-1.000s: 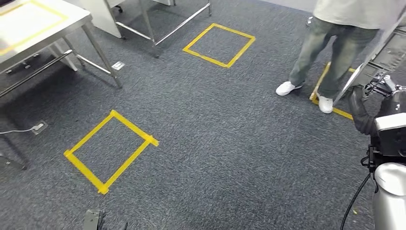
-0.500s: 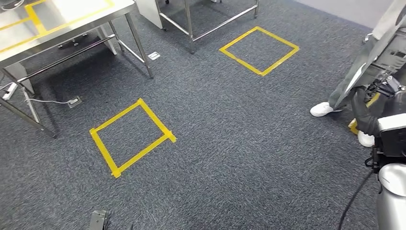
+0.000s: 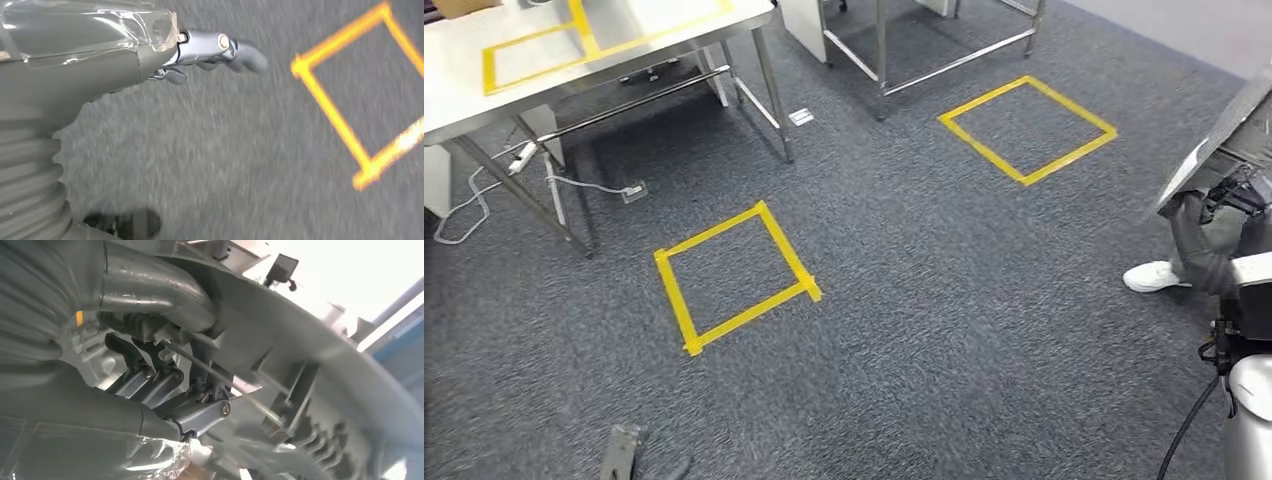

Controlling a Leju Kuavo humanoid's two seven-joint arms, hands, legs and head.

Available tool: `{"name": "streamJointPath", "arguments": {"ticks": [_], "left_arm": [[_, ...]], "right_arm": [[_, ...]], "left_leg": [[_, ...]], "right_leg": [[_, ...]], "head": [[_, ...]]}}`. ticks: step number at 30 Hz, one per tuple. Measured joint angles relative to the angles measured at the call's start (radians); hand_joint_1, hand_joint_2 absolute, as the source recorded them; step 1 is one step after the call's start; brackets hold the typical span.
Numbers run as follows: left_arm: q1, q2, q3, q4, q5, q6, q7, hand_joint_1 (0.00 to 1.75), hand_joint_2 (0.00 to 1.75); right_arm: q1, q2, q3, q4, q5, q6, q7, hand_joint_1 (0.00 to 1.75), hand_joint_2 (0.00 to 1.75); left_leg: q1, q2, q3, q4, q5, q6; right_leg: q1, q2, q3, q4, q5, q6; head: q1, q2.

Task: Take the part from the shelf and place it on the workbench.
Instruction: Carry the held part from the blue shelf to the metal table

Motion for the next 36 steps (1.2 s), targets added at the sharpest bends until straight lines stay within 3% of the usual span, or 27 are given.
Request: {"name": "streamJointPath", "arguments": {"ticks": [2,3,5,7,9,10,11,12,13,14,15,16,18,19,20,22,23,24,26,27,28,29,30,32,33,34,36], "left_arm": [[0.003,-0.003,0.000,-0.001,0.000,-0.001,0.000,0.00,1.75],[0.003,-0.009,0.000,-0.002,0.000,-0.002,0.000,0.00,1.75],[0.000,-0.024,0.000,-0.001,-0.001,-0.005,0.001,0.00,1.75],[0.003,-0.037,-0.002,-0.001,-0.002,-0.007,0.002,0.00,1.75],[0.006,-0.044,-0.003,0.000,-0.002,-0.006,0.002,0.00,1.75],[0.007,-0.042,-0.003,0.001,-0.002,-0.006,0.003,0.00,1.75],[0.007,-0.039,-0.003,0.001,-0.003,-0.005,0.003,0.00,1.75],[0.007,-0.036,-0.003,0.001,-0.003,-0.003,0.004,0.00,1.75],[0.010,-0.033,-0.003,0.000,-0.004,-0.001,0.004,0.00,1.75],[0.014,-0.032,-0.004,0.000,-0.005,0.001,0.004,0.00,1.75],[0.019,-0.030,-0.004,0.000,-0.005,0.003,0.004,0.00,1.75],[0.024,-0.028,-0.004,0.000,-0.007,0.004,0.005,0.00,1.75],[0.026,-0.027,-0.003,-0.003,-0.013,0.005,0.008,0.00,1.75],[0.025,-0.028,-0.003,-0.004,-0.016,0.006,0.010,0.00,1.75],[0.025,-0.029,-0.003,-0.006,-0.018,0.006,0.013,0.00,1.75],[0.030,-0.033,-0.002,-0.009,-0.023,0.005,0.018,0.00,1.75],[0.033,-0.035,-0.001,-0.010,-0.025,0.005,0.020,0.00,1.75],[0.038,-0.037,0.001,-0.012,-0.026,0.005,0.021,0.00,1.75],[0.049,-0.034,0.007,-0.017,-0.027,0.005,0.022,0.00,1.75],[0.055,-0.028,0.011,-0.020,-0.028,0.005,0.022,0.00,1.75],[0.060,-0.024,0.015,-0.024,-0.028,0.006,0.022,0.00,1.75],[0.064,-0.020,0.020,-0.027,-0.029,0.006,0.022,0.00,1.75],[0.065,-0.018,0.024,-0.031,-0.030,0.006,0.023,0.00,1.75],[0.069,-0.022,0.029,-0.039,-0.032,0.005,0.023,0.00,1.75],[0.069,-0.026,0.031,-0.043,-0.033,0.005,0.023,0.00,1.75],[0.068,-0.030,0.032,-0.045,-0.034,0.004,0.023,0.00,1.75],[0.070,-0.039,0.036,-0.050,-0.041,0.001,0.028,0.00,1.75]], "right_arm": [[0.006,-0.004,-0.001,-0.003,-0.002,0.001,0.001,1.66,1.75],[0.008,-0.006,-0.002,-0.003,-0.003,0.001,0.003,1.66,1.75],[0.008,-0.011,-0.005,-0.002,-0.004,0.002,0.004,1.66,1.75],[0.007,-0.014,-0.006,-0.001,-0.003,0.001,0.003,1.66,1.75],[0.007,-0.015,-0.007,-0.001,-0.003,0.001,0.002,1.66,1.75],[0.007,-0.013,-0.006,0.001,-0.003,0.002,0.002,1.66,1.75],[0.007,-0.014,-0.006,0.002,-0.003,0.002,0.001,1.66,1.75],[0.011,-0.015,-0.007,0.001,-0.002,0.002,0.001,1.66,1.75],[0.016,-0.016,-0.008,0.000,-0.002,0.002,0.001,1.66,1.75],[0.019,-0.018,-0.009,-0.004,-0.002,0.001,0.001,1.66,1.75],[0.024,-0.017,-0.009,-0.006,-0.002,0.001,0.003,1.66,1.75],[0.026,-0.016,-0.009,-0.008,-0.003,0.001,0.006,1.66,1.75],[0.035,-0.017,-0.013,-0.015,-0.003,0.002,0.011,1.66,1.75],[0.039,-0.019,-0.016,-0.019,-0.002,0.003,0.013,1.66,1.75],[0.040,-0.020,-0.018,-0.022,-0.002,0.004,0.013,1.66,1.75],[0.039,-0.020,-0.020,-0.025,-0.001,0.008,0.014,1.66,1.75],[0.039,-0.020,-0.020,-0.028,0.000,0.010,0.014,1.66,1.75],[0.040,-0.020,-0.019,-0.030,0.000,0.012,0.014,1.66,1.75],[0.041,-0.015,-0.018,-0.030,0.001,0.015,0.014,1.66,1.75],[0.042,-0.010,-0.017,-0.028,0.001,0.016,0.015,1.66,1.75],[0.041,-0.006,-0.018,-0.027,0.000,0.016,0.015,1.66,1.75],[0.037,-0.003,-0.019,-0.027,0.000,0.016,0.015,1.66,1.75],[0.038,-0.003,-0.020,-0.030,0.000,0.017,0.015,1.66,1.75],[0.035,-0.005,-0.021,-0.036,0.000,0.017,0.016,1.66,1.75],[0.035,-0.005,-0.021,-0.038,-0.001,0.017,0.017,1.66,1.75],[0.035,-0.004,-0.023,-0.037,-0.002,0.017,0.018,1.66,1.75],[0.036,-0.004,-0.025,-0.035,-0.002,0.014,0.020,1.66,1.75]], "left_leg": [[0.011,-0.016,0.066,-0.088,0.030,0.004],[0.023,-0.027,0.089,-0.117,0.043,0.006],[0.044,-0.050,0.099,-0.125,0.043,-0.003],[0.071,-0.077,0.098,-0.105,0.024,-0.029],[0.106,-0.107,0.087,-0.047,-0.015,-0.070],[0.119,-0.123,0.069,-0.005,-0.042,-0.094],[0.130,-0.137,0.046,0.047,-0.071,-0.117],[0.136,-0.149,0.020,0.091,-0.094,-0.135],[0.138,-0.159,-0.001,0.121,-0.108,-0.146],[0.141,-0.167,-0.014,0.139,-0.117,-0.153],[0.140,-0.171,-0.021,0.142,-0.119,-0.156],[0.139,-0.157,-0.026,0.150,-0.120,-0.159],[0.140,-0.090,-0.063,0.214,-0.130,-0.166],[0.141,-0.049,-0.101,0.272,-0.139,-0.169],[0.141,-0.024,-0.146,0.330,-0.146,-0.170],[0.135,-0.009,-0.212,0.387,-0.127,-0.154],[0.125,-0.008,-0.221,0.366,-0.092,-0.133],[0.107,-0.007,-0.211,0.313,-0.042,-0.098],[0.048,-0.001,-0.161,0.166,0.057,0.005],[0.024,-0.001,-0.131,0.103,0.081,0.045],[0.006,-0.004,-0.107,0.061,0.086,0.067],[0.001,-0.014,-0.089,0.036,0.078,0.070],[0.001,-0.021,-0.069,0.013,0.071,0.063],[0.006,-0.041,-0.022,-0.039,0.071,0.049],[0.014,-0.049,0.002,-0.062,0.072,0.043],[0.020,-0.058,0.016,-0.074,0.069,0.035],[0.032,-0.075,0.032,-0.077,0.053,0.017]], "right_leg": [[-0.003,0.033,0.006,0.011,-0.003,-0.008],[-0.003,0.060,-0.013,0.047,-0.014,-0.010],[-0.006,0.089,-0.079,0.146,-0.043,0.003],[-0.023,0.091,-0.123,0.186,-0.035,0.039],[-0.052,0.096,-0.105,0.114,0.023,0.098],[-0.063,0.115,-0.097,0.090,0.039,0.124],[-0.071,0.138,-0.092,0.078,0.038,0.130],[-0.075,0.157,-0.096,0.087,0.023,0.114],[-0.075,0.167,-0.106,0.109,0.005,0.087],[-0.079,0.160,-0.107,0.113,-0.005,0.059],[-0.080,0.146,-0.108,0.118,-0.009,0.042],[-0.082,0.135,-0.105,0.118,-0.011,0.035],[-0.077,0.113,-0.091,0.111,-0.017,0.028],[-0.073,0.100,-0.082,0.104,-0.019,0.028],[-0.067,0.088,-0.072,0.096,-0.021,0.031],[-0.050,0.065,-0.045,0.077,-0.028,0.035],[-0.036,0.054,-0.027,0.065,-0.033,0.036],[-0.021,0.043,-0.004,0.048,-0.037,0.034],[0.006,0.021,0.043,0.005,-0.046,0.031],[0.012,0.011,0.062,-0.016,-0.050,0.029],[0.017,0.003,0.077,-0.032,-0.053,0.030],[0.023,-0.006,0.089,-0.043,-0.055,0.033],[0.016,-0.011,0.100,-0.056,-0.058,0.030],[0.011,0.010,0.108,-0.043,-0.067,0.021],[0.011,0.035,0.090,-0.003,-0.078,0.015],[0.008,0.061,0.050,0.061,-0.091,0.013],[0.002,0.087,-0.058,0.196,-0.112,0.025]], "head": [[-0.009,0.000],[-0.012,0.000],[-0.015,0.000],[-0.016,0.000],[-0.014,0.000],[-0.011,0.000],[-0.005,0.000],[-0.002,0.000],[-0.001,0.000],[-0.003,0.000],[-0.008,0.000],[-0.013,0.000],[-0.027,0.000],[-0.034,0.000],[-0.038,0.000],[-0.041,0.000],[-0.043,0.000],[-0.045,0.000],[-0.041,0.000],[-0.035,0.000],[-0.030,0.000],[-0.025,0.000],[-0.029,0.000],[-0.032,0.000],[-0.032,0.000],[-0.030,0.000],[-0.030,0.000]]}}
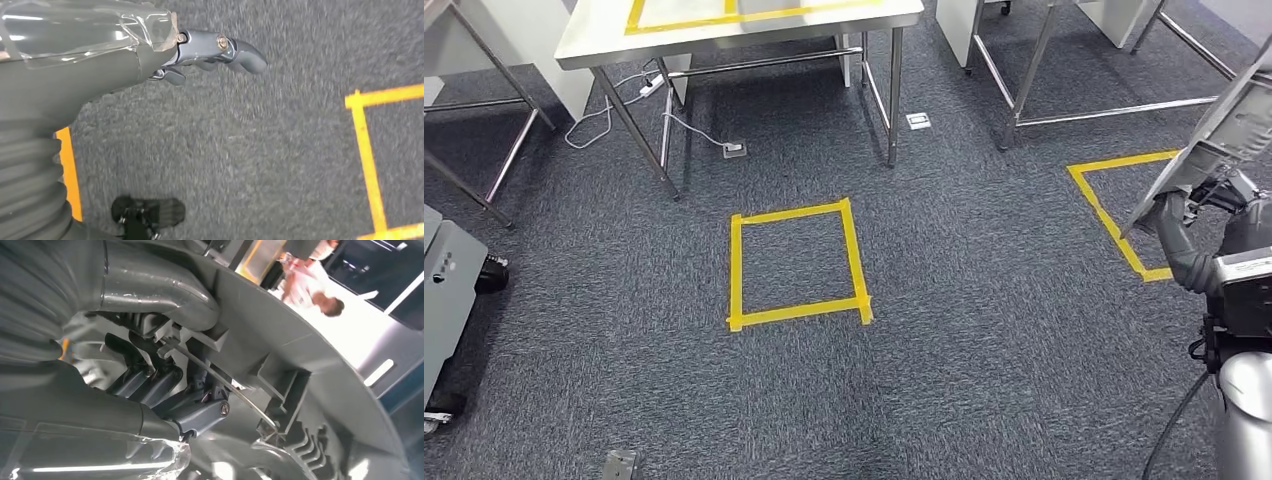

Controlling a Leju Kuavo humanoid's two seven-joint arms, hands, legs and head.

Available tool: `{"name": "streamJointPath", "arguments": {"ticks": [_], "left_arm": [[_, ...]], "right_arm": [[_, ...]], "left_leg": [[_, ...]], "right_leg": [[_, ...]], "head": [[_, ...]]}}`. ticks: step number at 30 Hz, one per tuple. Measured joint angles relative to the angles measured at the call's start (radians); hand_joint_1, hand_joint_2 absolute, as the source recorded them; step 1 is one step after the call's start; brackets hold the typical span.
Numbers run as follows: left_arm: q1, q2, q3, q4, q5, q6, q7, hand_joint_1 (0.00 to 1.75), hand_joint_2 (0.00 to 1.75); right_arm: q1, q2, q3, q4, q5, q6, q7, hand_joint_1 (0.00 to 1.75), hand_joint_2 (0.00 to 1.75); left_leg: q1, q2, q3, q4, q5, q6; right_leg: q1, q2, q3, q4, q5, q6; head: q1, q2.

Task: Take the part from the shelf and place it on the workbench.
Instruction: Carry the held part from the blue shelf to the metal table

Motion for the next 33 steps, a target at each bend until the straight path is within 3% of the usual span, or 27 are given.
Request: {"name": "streamJointPath", "arguments": {"ticks": [1,2,4,5,6,7,9,10,12,14,16,17,18,20,21,22,24,26,28,30,31,32,33], "left_arm": [[0.003,-0.005,0.002,-0.003,-0.004,-0.003,0.003,0.00,1.75],[0.007,-0.010,0.005,-0.006,-0.009,-0.005,0.006,0.00,1.75],[0.010,-0.016,0.009,-0.008,-0.014,-0.007,0.011,0.00,1.75],[0.011,-0.016,0.013,-0.010,-0.016,-0.008,0.013,0.00,1.75],[0.013,-0.017,0.017,-0.010,-0.017,-0.008,0.013,0.00,1.75],[0.016,-0.017,0.021,-0.011,-0.018,-0.008,0.014,0.00,1.75],[0.021,-0.016,0.031,-0.012,-0.023,-0.008,0.013,0.00,1.75],[0.023,-0.016,0.036,-0.012,-0.027,-0.009,0.011,0.00,1.75],[0.019,-0.016,0.047,-0.013,-0.035,-0.012,0.007,0.00,1.75],[0.012,-0.020,0.055,-0.013,-0.043,-0.015,0.005,0.00,1.75],[0.008,-0.024,0.062,-0.012,-0.048,-0.017,0.004,0.00,1.75],[0.008,-0.027,0.064,-0.011,-0.050,-0.018,0.004,0.00,1.75],[0.008,-0.029,0.066,-0.011,-0.052,-0.018,0.003,0.00,1.75],[0.008,-0.031,0.072,-0.009,-0.055,-0.019,0.000,0.00,1.75],[0.008,-0.031,0.076,-0.009,-0.056,-0.020,-0.001,0.00,1.75],[0.009,-0.031,0.079,-0.008,-0.056,-0.020,-0.003,0.00,1.75],[0.009,-0.031,0.084,-0.007,-0.057,-0.021,-0.005,0.00,1.75],[0.006,-0.031,0.087,-0.007,-0.058,-0.022,-0.007,0.00,1.75],[0.002,-0.035,0.090,-0.008,-0.058,-0.025,-0.009,0.00,1.75],[0.004,-0.038,0.092,-0.005,-0.058,-0.029,-0.010,0.00,1.75],[0.008,-0.039,0.093,-0.002,-0.058,-0.030,-0.010,0.00,1.75],[0.012,-0.040,0.093,0.001,-0.058,-0.032,-0.010,0.00,1.75],[0.015,-0.041,0.094,0.003,-0.058,-0.033,-0.011,0.00,1.75]], "right_arm": [[0.000,0.000,0.000,0.001,0.000,-0.002,0.001,1.66,1.75],[0.000,0.000,0.000,0.003,0.000,-0.004,0.003,1.66,1.75],[0.000,0.001,0.001,0.006,-0.001,-0.008,0.005,1.66,1.75],[-0.001,0.004,0.002,0.011,-0.002,-0.011,0.006,1.66,1.75],[-0.002,0.008,0.004,0.014,-0.003,-0.013,0.008,1.66,1.75],[-0.002,0.011,0.006,0.018,-0.002,-0.015,0.011,1.66,1.75],[-0.003,0.016,0.012,0.023,0.001,-0.016,0.021,1.66,1.75],[-0.005,0.019,0.015,0.025,0.003,-0.016,0.025,1.66,1.75],[-0.008,0.023,0.023,0.030,0.007,-0.016,0.032,1.66,1.75],[-0.008,0.023,0.026,0.034,0.012,-0.016,0.036,1.66,1.75],[-0.008,0.022,0.028,0.039,0.014,-0.016,0.037,1.66,1.75],[-0.009,0.022,0.029,0.040,0.014,-0.015,0.039,1.66,1.75],[-0.011,0.022,0.031,0.041,0.014,-0.014,0.040,1.66,1.75],[-0.016,0.021,0.034,0.041,0.014,-0.011,0.045,1.66,1.75],[-0.019,0.021,0.034,0.042,0.014,-0.009,0.048,1.66,1.75],[-0.023,0.020,0.035,0.043,0.013,-0.007,0.050,1.66,1.75],[-0.029,0.016,0.035,0.044,0.011,-0.002,0.054,1.66,1.75],[-0.031,0.007,0.035,0.045,0.009,0.004,0.056,1.66,1.75],[-0.035,-0.001,0.036,0.048,0.004,0.008,0.058,1.66,1.75],[-0.034,-0.006,0.038,0.054,-0.001,0.013,0.059,1.66,1.75],[-0.032,-0.008,0.040,0.058,-0.003,0.016,0.059,1.66,1.75],[-0.029,-0.009,0.043,0.063,-0.005,0.019,0.059,1.66,1.75],[-0.028,-0.012,0.046,0.066,-0.006,0.022,0.060,1.66,1.75]], "left_leg": [[0.006,-0.009,0.008,0.002,-0.010,-0.014],[0.011,-0.018,0.015,0.007,-0.022,-0.029],[0.026,-0.033,0.020,0.039,-0.056,-0.066],[0.031,-0.041,0.013,0.067,-0.078,-0.085],[0.034,-0.047,0.002,0.097,-0.097,-0.100],[0.035,-0.051,-0.008,0.122,-0.112,-0.110],[0.034,-0.055,-0.020,0.142,-0.127,-0.117],[0.033,-0.049,-0.021,0.145,-0.134,-0.122],[0.038,-0.010,-0.041,0.192,-0.161,-0.146],[0.059,0.037,-0.103,0.308,-0.200,-0.177],[0.084,0.053,-0.170,0.402,-0.207,-0.195],[0.092,0.055,-0.185,0.402,-0.180,-0.199],[0.098,0.055,-0.183,0.363,-0.133,-0.200],[0.101,0.057,-0.148,0.231,-0.028,-0.200],[0.098,0.057,-0.131,0.183,0.003,-0.200],[0.094,0.056,-0.120,0.157,0.016,-0.198],[0.082,0.052,-0.110,0.146,0.013,-0.195],[0.081,0.045,-0.071,0.093,0.004,-0.185],[0.077,0.030,-0.031,0.034,-0.011,-0.173],[0.062,0.015,-0.016,0.023,-0.023,-0.163],[0.054,0.010,-0.008,0.024,-0.029,-0.159],[0.045,0.004,0.001,0.024,-0.036,-0.155],[0.037,-0.002,0.009,0.025,-0.042,-0.151]], "right_leg": [[-0.005,0.002,-0.040,0.030,0.010,0.016],[-0.011,0.002,-0.064,0.025,0.038,0.037],[-0.030,0.002,-0.065,-0.077,0.134,0.087],[-0.037,0.006,-0.056,-0.126,0.168,0.101],[-0.041,0.010,-0.049,-0.156,0.184,0.097],[-0.041,0.013,-0.047,-0.164,0.182,0.081],[-0.042,0.014,-0.046,-0.156,0.165,0.039],[-0.044,0.013,-0.043,-0.157,0.161,0.029],[-0.053,0.008,-0.028,-0.159,0.150,0.010],[-0.055,0.002,-0.011,-0.162,0.138,-0.006],[-0.058,-0.001,0.006,-0.162,0.124,-0.012],[-0.060,-0.002,0.017,-0.163,0.116,-0.012],[-0.063,-0.002,0.030,-0.164,0.108,-0.012],[-0.067,-0.004,0.059,-0.179,0.096,-0.011],[-0.067,-0.003,0.073,-0.194,0.096,-0.007],[-0.069,-0.003,0.084,-0.211,0.098,-0.003],[-0.069,-0.003,0.103,-0.246,0.106,0.010],[-0.065,-0.007,0.107,-0.257,0.098,0.011],[-0.054,-0.009,0.067,-0.183,0.058,-0.012],[-0.034,-0.004,-0.010,-0.044,0.009,-0.042],[-0.023,-0.002,-0.041,0.006,0.002,-0.049],[-0.013,0.000,-0.058,0.022,0.014,-0.050],[-0.004,0.000,-0.060,-0.002,0.048,-0.046]], "head": [[0.000,0.000],[0.000,0.000],[0.000,0.000],[0.003,0.000],[0.005,0.000],[0.005,0.000],[0.005,0.000],[0.005,0.000],[-0.002,0.000],[-0.010,0.000],[-0.010,0.000],[-0.011,0.000],[-0.011,0.000],[-0.011,0.000],[-0.012,0.000],[-0.013,0.000],[-0.016,0.000],[-0.014,0.000],[-0.003,0.000],[0.006,0.000],[0.007,0.000],[0.008,0.000],[0.008,0.000]]}}
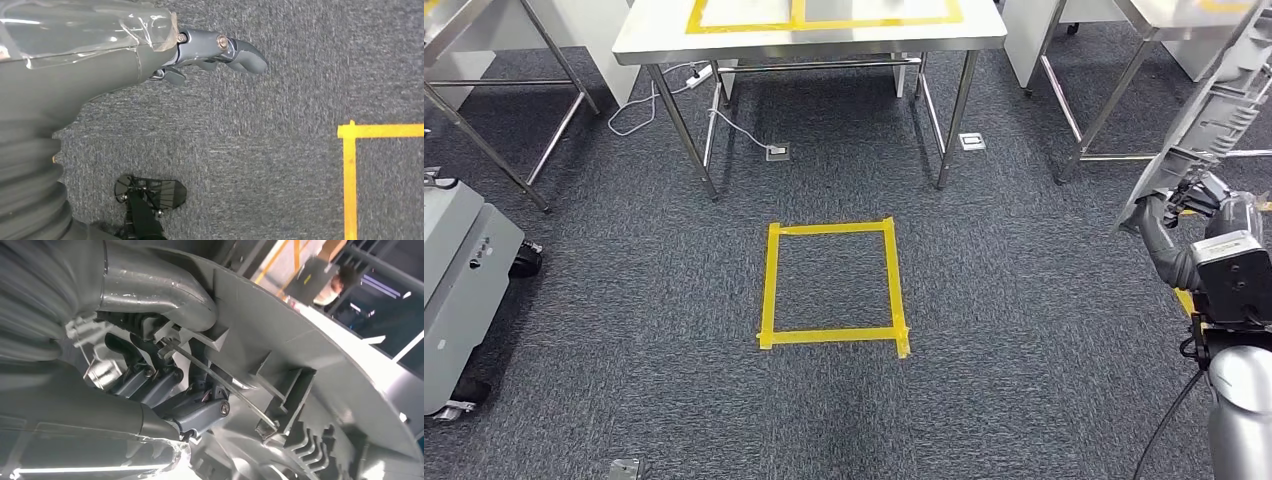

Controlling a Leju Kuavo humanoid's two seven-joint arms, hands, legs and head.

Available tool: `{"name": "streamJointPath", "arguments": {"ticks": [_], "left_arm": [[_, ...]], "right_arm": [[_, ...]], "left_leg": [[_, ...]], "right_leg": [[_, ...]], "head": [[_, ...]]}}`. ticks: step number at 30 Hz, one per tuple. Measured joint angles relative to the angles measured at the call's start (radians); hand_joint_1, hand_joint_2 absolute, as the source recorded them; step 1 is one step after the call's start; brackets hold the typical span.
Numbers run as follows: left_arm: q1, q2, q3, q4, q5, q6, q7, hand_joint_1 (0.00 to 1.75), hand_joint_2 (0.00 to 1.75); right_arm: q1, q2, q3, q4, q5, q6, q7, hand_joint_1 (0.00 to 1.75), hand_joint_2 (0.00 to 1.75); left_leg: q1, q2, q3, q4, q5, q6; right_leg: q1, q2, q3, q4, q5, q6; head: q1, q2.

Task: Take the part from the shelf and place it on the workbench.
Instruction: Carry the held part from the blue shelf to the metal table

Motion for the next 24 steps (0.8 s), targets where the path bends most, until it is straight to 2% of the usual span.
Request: {"name": "streamJointPath", "arguments": {"ticks": [2,3,4,6,7,8,10,12,13,14,15,17,18,19,20,23,24], "left_arm": [[0.003,-0.002,0.002,0.002,-0.001,-0.003,-0.002,0.00,1.75],[0.003,-0.002,0.004,0.003,-0.002,-0.006,-0.004,0.00,1.75],[0.005,-0.001,0.006,0.003,-0.003,-0.008,-0.007,0.00,1.75],[0.008,0.000,0.010,0.004,-0.005,-0.014,-0.011,0.00,1.75],[0.008,0.003,0.012,0.004,-0.006,-0.016,-0.012,0.00,1.75],[0.009,0.003,0.013,0.004,-0.007,-0.019,-0.014,0.00,1.75],[0.006,0.005,0.015,0.003,-0.008,-0.024,-0.017,0.00,1.75],[0.006,0.007,0.016,0.004,-0.009,-0.032,-0.020,0.00,1.75],[0.006,0.008,0.016,0.004,-0.009,-0.036,-0.022,0.00,1.75],[0.007,0.008,0.016,0.005,-0.009,-0.041,-0.025,0.00,1.75],[0.007,0.009,0.016,0.006,-0.010,-0.044,-0.028,0.00,1.75],[0.007,0.010,0.015,0.008,-0.011,-0.050,-0.033,0.00,1.75],[0.006,0.010,0.015,0.009,-0.012,-0.051,-0.035,0.00,1.75],[0.006,0.012,0.015,0.010,-0.012,-0.052,-0.037,0.00,1.75],[0.005,0.013,0.015,0.012,-0.012,-0.052,-0.038,0.00,1.75],[0.004,0.019,0.015,0.015,-0.012,-0.052,-0.043,0.00,1.75],[0.003,0.020,0.015,0.016,-0.012,-0.052,-0.045,0.00,1.75]], "right_arm": [[0.000,-0.007,0.004,0.003,-0.005,0.003,0.003,1.66,1.75],[0.000,-0.011,0.005,0.003,-0.007,0.003,0.004,1.66,1.75],[0.000,-0.016,0.006,0.003,-0.008,0.003,0.004,1.66,1.75],[-0.001,-0.023,0.007,0.003,-0.010,0.003,0.005,1.66,1.75],[-0.003,-0.027,0.008,0.003,-0.011,0.003,0.005,1.66,1.75],[-0.005,-0.029,0.009,0.003,-0.012,0.003,0.005,1.66,1.75],[-0.007,-0.033,0.012,0.003,-0.014,0.004,0.005,1.66,1.75],[-0.008,-0.036,0.013,0.002,-0.015,0.004,0.005,1.66,1.75],[-0.008,-0.037,0.013,0.002,-0.016,0.004,0.004,1.66,1.75],[-0.008,-0.037,0.013,0.002,-0.018,0.004,0.002,1.66,1.75],[-0.007,-0.039,0.013,0.002,-0.020,0.004,0.001,1.66,1.75],[-0.005,-0.044,0.011,-0.001,-0.026,0.003,-0.002,1.66,1.75],[-0.003,-0.047,0.009,-0.005,-0.029,0.002,-0.004,1.66,1.75],[-0.001,-0.050,0.007,-0.009,-0.032,0.001,-0.006,1.66,1.75],[0.000,-0.053,0.005,-0.012,-0.034,0.001,-0.008,1.66,1.75],[0.002,-0.057,0.004,-0.014,-0.039,0.000,-0.014,1.66,1.75],[0.002,-0.058,0.004,-0.014,-0.040,0.000,-0.015,1.66,1.75]], "left_leg": [[-0.013,-0.010,0.010,0.008,-0.012,0.004],[-0.018,-0.015,0.007,0.018,-0.018,0.004],[-0.021,-0.018,0.001,0.028,-0.023,0.004],[-0.025,-0.020,-0.011,0.043,-0.029,0.002],[-0.025,-0.020,-0.014,0.045,-0.033,0.000],[-0.026,-0.015,-0.017,0.052,-0.040,-0.006],[-0.015,0.008,-0.047,0.119,-0.080,-0.033],[0.016,0.033,-0.110,0.248,-0.132,-0.067],[0.034,0.040,-0.139,0.303,-0.144,-0.081],[0.049,0.045,-0.155,0.326,-0.138,-0.093],[0.063,0.048,-0.151,0.308,-0.112,-0.104],[0.084,0.051,-0.093,0.178,-0.034,-0.127],[0.087,0.051,-0.062,0.115,-0.009,-0.135],[0.086,0.051,-0.040,0.073,0.000,-0.137],[0.082,0.050,-0.030,0.056,-0.006,-0.134],[0.072,0.047,-0.026,0.049,-0.019,-0.103],[0.070,0.046,-0.021,0.042,-0.017,-0.091]], "right_leg": [[0.012,0.000,0.024,-0.121,0.093,0.005],[0.015,0.001,0.038,-0.176,0.125,0.003],[0.017,0.001,0.046,-0.208,0.142,-0.001],[0.019,0.002,0.051,-0.221,0.143,-0.009],[0.012,0.001,0.052,-0.222,0.143,-0.013],[0.007,0.001,0.055,-0.226,0.142,-0.017],[-0.006,-0.001,0.067,-0.232,0.139,-0.034],[-0.010,-0.004,0.076,-0.233,0.134,-0.045],[-0.015,-0.004,0.080,-0.233,0.132,-0.044],[-0.020,-0.005,0.084,-0.233,0.129,-0.040],[-0.027,-0.005,0.089,-0.233,0.126,-0.035],[-0.041,-0.005,0.103,-0.234,0.118,-0.020],[-0.045,-0.005,0.108,-0.235,0.116,-0.011],[-0.047,-0.004,0.111,-0.238,0.115,-0.002],[-0.047,-0.004,0.111,-0.240,0.116,0.007],[-0.049,-0.005,0.112,-0.249,0.116,0.032],[-0.049,-0.006,0.105,-0.234,0.106,0.031]], "head": [[0.000,0.000],[-0.001,0.000],[-0.002,0.000],[-0.005,0.000],[-0.005,0.000],[-0.004,0.000],[-0.008,0.000],[-0.011,0.000],[-0.011,0.000],[-0.011,0.000],[-0.012,0.000],[-0.012,0.000],[-0.013,0.000],[-0.015,0.000],[-0.017,0.000],[-0.017,0.000],[-0.015,0.000]]}}
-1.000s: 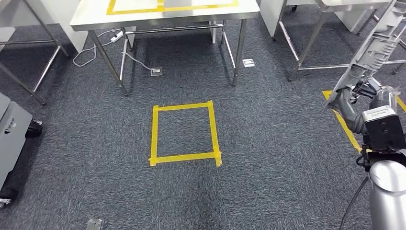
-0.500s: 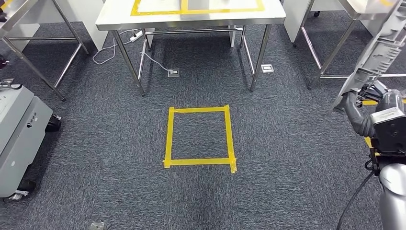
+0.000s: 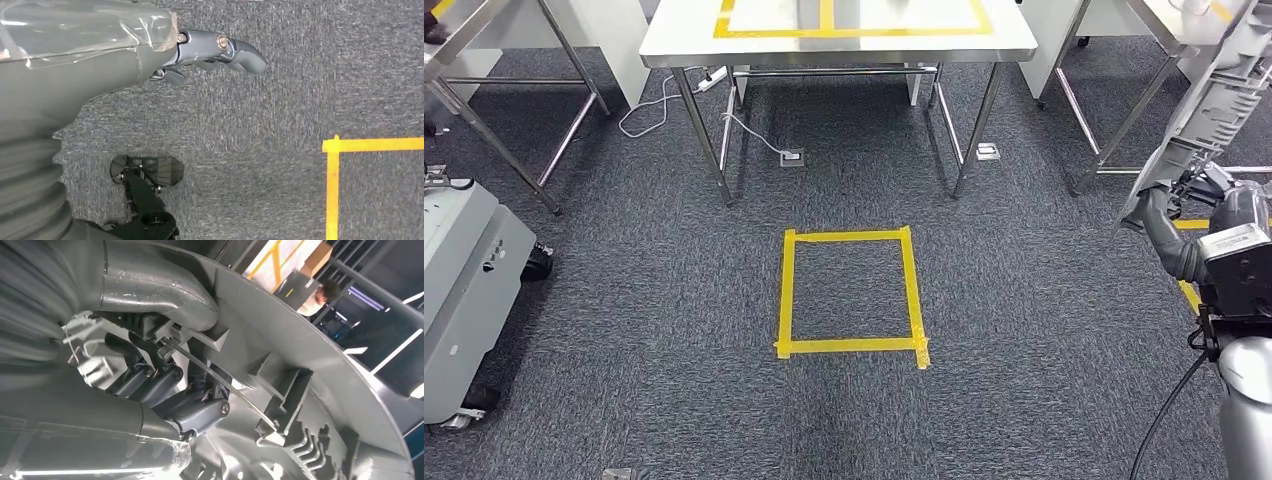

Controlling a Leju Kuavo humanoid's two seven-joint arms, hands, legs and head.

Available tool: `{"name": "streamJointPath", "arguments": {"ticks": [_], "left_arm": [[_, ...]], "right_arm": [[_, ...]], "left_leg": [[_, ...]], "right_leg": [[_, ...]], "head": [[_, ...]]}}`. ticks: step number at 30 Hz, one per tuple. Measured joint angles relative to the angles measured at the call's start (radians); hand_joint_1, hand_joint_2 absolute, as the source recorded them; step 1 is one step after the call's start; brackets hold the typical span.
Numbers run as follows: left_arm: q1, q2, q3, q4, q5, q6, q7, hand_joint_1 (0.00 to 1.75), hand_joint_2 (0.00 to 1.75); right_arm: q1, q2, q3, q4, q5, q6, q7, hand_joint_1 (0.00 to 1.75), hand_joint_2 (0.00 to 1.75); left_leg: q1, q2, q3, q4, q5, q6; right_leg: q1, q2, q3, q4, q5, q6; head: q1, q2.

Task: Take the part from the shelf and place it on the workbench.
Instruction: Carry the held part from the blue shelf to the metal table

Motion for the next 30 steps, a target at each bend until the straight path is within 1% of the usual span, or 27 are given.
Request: {"name": "streamJointPath", "arguments": {"ticks": [1,3,4,5,6,7,8,9,10,11,12,13,14,15,16,17,19,20,21,22,23,24,25,26,28,29,30], "left_arm": [[-0.002,0.001,0.000,0.001,0.000,0.000,-0.002,0.00,1.75],[-0.006,0.001,0.000,0.004,0.002,0.000,-0.004,0.00,1.75],[-0.007,0.002,0.000,0.006,0.003,0.000,-0.005,0.00,1.75],[-0.008,0.002,0.000,0.008,0.004,0.000,-0.007,0.00,1.75],[-0.008,0.002,0.000,0.010,0.004,0.000,-0.008,0.00,1.75],[-0.008,0.002,0.000,0.012,0.005,0.000,-0.010,0.00,1.75],[-0.009,0.002,0.000,0.013,0.006,0.000,-0.011,0.00,1.75],[-0.010,0.002,0.000,0.014,0.006,0.000,-0.012,0.00,1.75],[-0.010,0.003,0.000,0.015,0.007,0.000,-0.013,0.00,1.75],[-0.010,0.003,0.000,0.016,0.008,0.000,-0.014,0.00,1.75],[-0.010,0.004,0.000,0.017,0.009,0.000,-0.015,0.00,1.75],[-0.009,0.005,0.000,0.019,0.010,0.000,-0.015,0.00,1.75],[-0.009,0.007,0.000,0.020,0.010,0.000,-0.015,0.00,1.75],[-0.009,0.007,0.000,0.021,0.011,0.000,-0.016,0.00,1.75],[-0.010,0.009,0.000,0.022,0.011,0.001,-0.016,0.00,1.75],[-0.010,0.010,0.000,0.022,0.011,0.001,-0.016,0.00,1.75],[-0.011,0.012,0.000,0.025,0.012,0.002,-0.018,0.00,1.75],[-0.011,0.012,0.000,0.027,0.012,0.003,-0.019,0.00,1.75],[-0.011,0.013,0.000,0.030,0.012,0.004,-0.020,0.00,1.75],[-0.011,0.013,-0.001,0.032,0.013,0.005,-0.022,0.00,1.75],[-0.011,0.013,-0.001,0.034,0.013,0.006,-0.023,0.00,1.75],[-0.013,0.014,-0.001,0.035,0.014,0.009,-0.024,0.00,1.75],[-0.014,0.015,-0.001,0.036,0.014,0.012,-0.024,0.00,1.75],[-0.016,0.017,-0.001,0.037,0.015,0.014,-0.025,0.00,1.75],[-0.018,0.019,-0.001,0.040,0.018,0.018,-0.027,0.00,1.75],[-0.020,0.020,-0.001,0.041,0.020,0.019,-0.028,0.00,1.75],[-0.021,0.020,-0.001,0.042,0.021,0.020,-0.029,0.00,1.75]], "right_arm": [[0.000,0.000,0.000,0.000,-0.001,0.000,-0.001,1.66,1.75],[-0.001,-0.001,0.000,0.001,-0.002,0.000,-0.002,1.66,1.75],[-0.001,-0.001,0.001,0.001,-0.002,0.000,-0.003,1.66,1.75],[-0.001,-0.001,0.001,0.001,-0.002,0.000,-0.003,1.66,1.75],[-0.001,-0.001,0.002,0.002,-0.003,0.000,-0.004,1.66,1.75],[-0.001,-0.002,0.002,0.002,-0.004,0.000,-0.004,1.66,1.75],[-0.002,-0.003,0.002,0.003,-0.006,0.000,-0.004,1.66,1.75],[-0.003,-0.005,0.002,0.003,-0.008,0.000,-0.004,1.66,1.75],[-0.005,-0.007,0.003,0.003,-0.010,0.000,-0.004,1.66,1.75],[-0.007,-0.009,0.003,0.004,-0.011,0.000,-0.005,1.66,1.75],[-0.010,-0.010,0.003,0.004,-0.011,0.000,-0.005,1.66,1.75],[-0.011,-0.010,0.004,0.004,-0.012,0.000,-0.005,1.66,1.75],[-0.013,-0.011,0.005,0.004,-0.012,0.000,-0.006,1.66,1.75],[-0.014,-0.011,0.006,0.004,-0.012,0.000,-0.006,1.66,1.75],[-0.015,-0.011,0.007,0.004,-0.014,0.000,-0.006,1.66,1.75],[-0.016,-0.011,0.007,0.004,-0.018,0.000,-0.005,1.66,1.75],[-0.015,-0.009,0.007,0.004,-0.032,-0.002,-0.003,1.66,1.75],[-0.014,-0.006,0.007,0.004,-0.039,-0.004,-0.001,1.66,1.75],[-0.012,-0.003,0.007,0.005,-0.045,-0.006,-0.001,1.66,1.75],[-0.011,-0.001,0.007,0.005,-0.050,-0.010,0.000,1.66,1.75],[-0.009,0.002,0.006,0.006,-0.055,-0.012,0.002,1.66,1.75],[-0.008,0.004,0.005,0.006,-0.063,-0.014,0.003,1.66,1.75],[-0.009,0.005,0.004,0.006,-0.072,-0.014,0.005,1.66,1.75],[-0.009,0.007,0.003,0.006,-0.082,-0.012,0.007,1.66,1.75],[-0.011,0.012,0.002,0.006,-0.097,-0.004,0.009,1.66,1.75],[-0.010,0.013,0.003,0.006,-0.100,-0.001,0.010,1.66,1.75],[-0.010,0.014,0.003,0.007,-0.102,0.002,0.011,1.66,1.75]], "left_leg": [[-0.003,-0.001,0.005,-0.007,0.002,0.013],[-0.014,-0.004,0.010,-0.014,0.003,0.035],[-0.022,-0.006,0.011,-0.013,0.001,0.042],[-0.029,-0.009,0.013,-0.013,-0.001,0.047],[-0.036,-0.012,0.016,-0.012,-0.003,0.051],[-0.042,-0.016,0.019,-0.010,-0.006,0.054],[-0.046,-0.019,0.022,-0.006,-0.010,0.055],[-0.052,-0.022,0.021,0.003,-0.016,0.055],[-0.056,-0.025,0.018,0.012,-0.022,0.054],[-0.059,-0.027,0.013,0.021,-0.028,0.052],[-0.061,-0.028,0.010,0.027,-0.032,0.050],[-0.061,-0.028,0.008,0.029,-0.035,0.049],[-0.060,-0.027,0.006,0.032,-0.039,0.046],[-0.059,-0.024,0.000,0.046,-0.049,0.040],[-0.055,-0.020,-0.014,0.076,-0.068,0.030],[-0.049,-0.015,-0.038,0.125,-0.093,0.020],[-0.032,-0.006,-0.104,0.253,-0.143,0.001],[-0.024,-0.003,-0.129,0.295,-0.151,-0.005],[-0.017,0.000,-0.139,0.302,-0.140,-0.009],[-0.013,0.001,-0.128,0.269,-0.112,-0.010],[-0.010,0.003,-0.100,0.204,-0.073,-0.009],[-0.010,0.003,-0.066,0.133,-0.043,-0.006],[-0.012,0.003,-0.039,0.076,-0.023,-0.002],[-0.016,0.002,-0.023,0.042,-0.016,0.003],[-0.024,0.002,-0.018,0.028,-0.020,0.013],[-0.024,0.002,-0.012,0.020,-0.016,0.021],[-0.024,0.002,-0.003,0.008,-0.011,0.029]], "right_leg": [[0.002,0.000,-0.020,0.040,-0.019,-0.007],[0.017,0.001,-0.099,0.185,-0.072,-0.032],[0.026,0.003,-0.141,0.255,-0.091,-0.040],[0.033,0.003,-0.169,0.296,-0.095,-0.044],[0.040,0.004,-0.177,0.297,-0.082,-0.044],[0.046,0.004,-0.164,0.254,-0.054,-0.043],[0.051,0.004,-0.137,0.186,-0.019,-0.042],[0.055,0.004,-0.107,0.115,0.012,-0.044],[0.058,0.005,-0.085,0.063,0.035,-0.050],[0.061,0.005,-0.073,0.035,0.046,-0.056],[0.063,0.006,-0.070,0.028,0.048,-0.063],[0.061,0.006,-0.071,0.029,0.048,-0.068],[0.058,0.006,-0.070,0.027,0.049,-0.071],[0.054,0.006,-0.068,0.026,0.049,-0.075],[0.050,0.005,-0.065,0.024,0.048,-0.078],[0.048,0.005,-0.063,0.024,0.047,-0.081],[0.047,0.004,-0.062,0.024,0.045,-0.084],[0.046,0.005,-0.061,0.024,0.044,-0.083],[0.045,0.005,-0.060,0.024,0.043,-0.082],[0.044,0.006,-0.058,0.024,0.042,-0.081],[0.043,0.006,-0.056,0.024,0.041,-0.079],[0.042,0.007,-0.054,0.023,0.040,-0.076],[0.043,0.007,-0.053,0.023,0.039,-0.074],[0.042,0.007,-0.053,0.021,0.039,-0.069],[0.041,0.007,-0.052,0.017,0.041,-0.058],[0.039,0.006,-0.052,0.015,0.040,-0.052],[0.038,0.006,-0.053,0.017,0.038,-0.048]], "head": [[0.003,0.000],[0.009,0.000],[0.011,0.000],[0.011,0.000],[0.011,0.000],[0.011,0.000],[0.011,0.000],[0.012,0.000],[0.012,0.000],[0.012,0.000],[0.012,0.000],[0.012,0.000],[0.013,0.000],[0.012,0.000],[0.010,0.000],[0.008,0.000],[0.007,0.000],[0.007,0.000],[0.006,0.000],[0.006,0.000],[0.006,0.000],[0.007,0.000],[0.007,0.000],[0.007,0.000],[0.007,0.000],[0.007,0.000],[0.008,0.000]]}}
